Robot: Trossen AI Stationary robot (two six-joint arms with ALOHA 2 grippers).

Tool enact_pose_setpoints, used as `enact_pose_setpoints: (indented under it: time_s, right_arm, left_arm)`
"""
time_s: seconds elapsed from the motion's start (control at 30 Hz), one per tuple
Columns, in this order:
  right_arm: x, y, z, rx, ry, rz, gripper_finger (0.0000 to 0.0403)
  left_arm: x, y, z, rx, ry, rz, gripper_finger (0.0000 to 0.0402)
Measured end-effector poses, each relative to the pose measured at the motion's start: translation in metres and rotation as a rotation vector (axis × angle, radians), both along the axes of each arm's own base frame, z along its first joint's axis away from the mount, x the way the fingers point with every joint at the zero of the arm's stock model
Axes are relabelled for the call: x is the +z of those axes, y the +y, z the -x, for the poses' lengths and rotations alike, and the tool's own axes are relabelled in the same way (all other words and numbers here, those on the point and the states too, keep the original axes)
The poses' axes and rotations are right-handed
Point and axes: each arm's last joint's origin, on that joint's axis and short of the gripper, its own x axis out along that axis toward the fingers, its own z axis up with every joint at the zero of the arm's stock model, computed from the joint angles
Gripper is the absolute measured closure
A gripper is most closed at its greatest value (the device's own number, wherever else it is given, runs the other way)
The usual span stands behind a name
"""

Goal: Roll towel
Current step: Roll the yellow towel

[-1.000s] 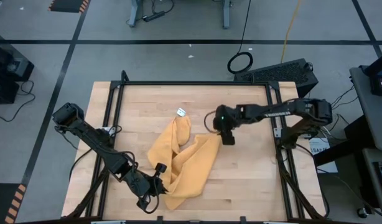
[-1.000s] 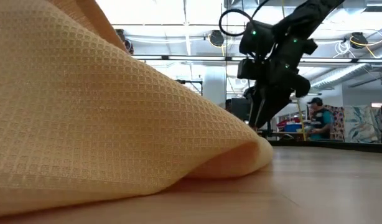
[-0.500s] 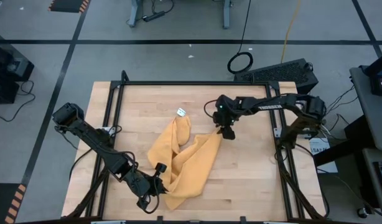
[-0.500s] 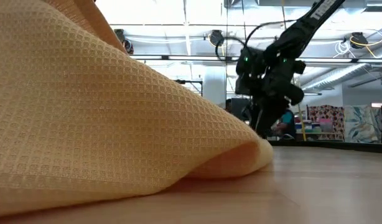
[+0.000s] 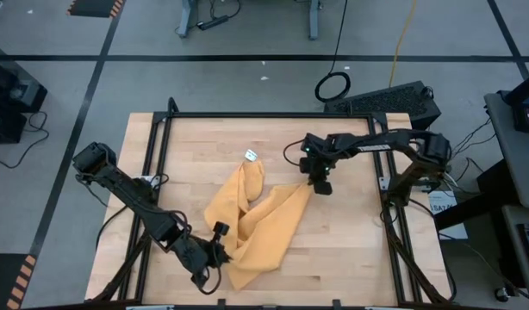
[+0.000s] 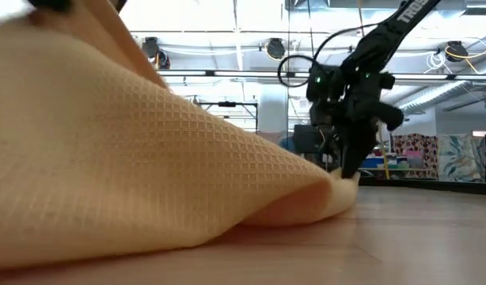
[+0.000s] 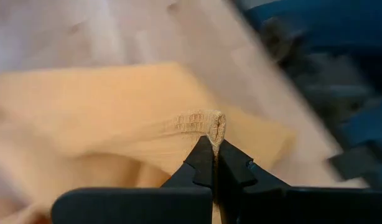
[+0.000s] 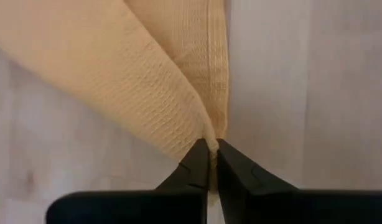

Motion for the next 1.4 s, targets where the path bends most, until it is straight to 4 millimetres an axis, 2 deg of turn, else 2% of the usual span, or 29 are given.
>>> enact_pose_setpoints:
  time_s: [0.13, 0.27, 0.4, 0.5, 0.7, 0.83, 0.93, 1.03, 1.1, 1.27, 1.4]
  right_arm:
    - [0.027, 0.007, 0.007, -0.092, -0.018, 0.130, 0.0390]
    - [0.064, 0.009, 0.017, -0.227, -0.135, 0.337, 0.0398]
    - [0.108, 0.008, 0.032, -0.398, -0.331, 0.556, 0.0396]
    - [0.146, 0.009, 0.045, -0.471, -0.552, 0.734, 0.0395]
    - [0.218, 0.008, 0.071, -0.583, -1.058, 1.010, 0.0395]
    - [0.245, 0.000, 0.080, -0.622, -1.240, 1.069, 0.0399]
    - [0.259, -0.005, 0.079, -0.615, -1.256, 1.027, 0.0400]
    - [0.268, -0.001, 0.077, -0.596, -1.203, 0.952, 0.0400]
    - [0.273, 0.007, 0.077, -0.583, -1.166, 0.864, 0.0400]
    - [0.280, 0.033, 0.083, -0.485, -1.076, 0.592, 0.0397]
    - [0.280, 0.053, 0.088, -0.369, -1.043, 0.374, 0.0396]
  left_arm:
    - [-0.003, 0.020, -0.002, 0.198, -0.039, -0.215, 0.0401]
    - [0.011, 0.054, -0.007, 0.389, -0.119, -0.421, 0.0401]
    - [0.049, 0.099, -0.012, 0.451, -0.218, -0.482, 0.0401]
    - [0.085, 0.141, -0.011, 0.454, -0.333, -0.526, 0.0401]
    - [0.158, 0.230, 0.014, 0.469, -0.716, -0.676, 0.0401]
    - [0.195, 0.279, 0.039, 0.506, -0.986, -0.757, 0.0401]
    - [0.215, 0.304, 0.050, 0.471, -1.071, -0.631, 0.0401]
    - [0.223, 0.314, 0.055, 0.391, -1.079, -0.405, 0.0402]
    - [0.224, 0.311, 0.055, 0.291, -1.059, -0.257, 0.0402]
    - [0.233, 0.289, 0.060, 0.032, -1.042, 0.070, 0.0401]
    - [0.240, 0.263, 0.070, -0.172, -0.997, 0.240, 0.0401]
